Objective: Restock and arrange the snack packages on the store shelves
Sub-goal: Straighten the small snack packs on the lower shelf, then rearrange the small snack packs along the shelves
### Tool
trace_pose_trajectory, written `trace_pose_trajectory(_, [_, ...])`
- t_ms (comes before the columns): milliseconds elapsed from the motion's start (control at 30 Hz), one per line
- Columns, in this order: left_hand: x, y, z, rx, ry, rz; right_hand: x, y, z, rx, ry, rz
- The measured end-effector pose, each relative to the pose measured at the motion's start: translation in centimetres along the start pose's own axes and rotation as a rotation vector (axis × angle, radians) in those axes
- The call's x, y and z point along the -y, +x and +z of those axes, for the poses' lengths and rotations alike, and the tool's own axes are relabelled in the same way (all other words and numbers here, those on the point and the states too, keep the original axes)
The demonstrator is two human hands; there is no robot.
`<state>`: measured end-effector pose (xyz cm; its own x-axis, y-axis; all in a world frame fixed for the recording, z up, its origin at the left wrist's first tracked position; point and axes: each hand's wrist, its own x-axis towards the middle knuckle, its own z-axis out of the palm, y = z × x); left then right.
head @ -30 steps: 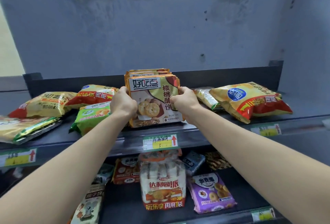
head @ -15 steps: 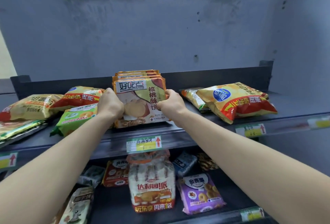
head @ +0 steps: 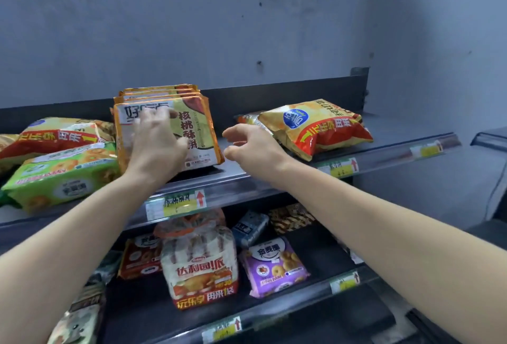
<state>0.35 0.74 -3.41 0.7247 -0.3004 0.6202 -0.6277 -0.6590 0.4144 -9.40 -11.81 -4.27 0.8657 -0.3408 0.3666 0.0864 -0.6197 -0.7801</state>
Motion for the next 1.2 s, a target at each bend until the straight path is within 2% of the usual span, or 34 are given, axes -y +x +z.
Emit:
trace_pose_trajectory(100, [-2.4,-1.8,0.6,0.059,-0.146,0.087,-1.5,-1.5,-1.3,0.056,0.001,-0.010])
trace_pose_trajectory(233, [-4.7,-4.4,1.5,0.172,-0.260,0.087,-4.1,-3.5,-2.6,0.173,-0.043,0.002])
trace_pose_trajectory(500, [-5.6,-10.4,6.2,0.500,-0.227,0.013,-10.5,-7.0,-3.0,0.381,-0.125,0.123])
trace_pose_trajectory(733, [-4.0,-13.4,11.2,0.633,-0.193,-0.210,-16.7,-7.8,-3.6,0.435,-0.223,0.256])
trace_pose_trajectory(900, [-1.7,-14.7,15.5,0.749,-0.216,-0.435,-20.8,-7.6,-2.2,0.423,-0.153,0.436])
trace_pose_trajectory(1200, [1.6,-15.4,23.2,0.836,-0.340,-0.785,-25.4,-5.8,2.5,0.340,-0.069,0.708])
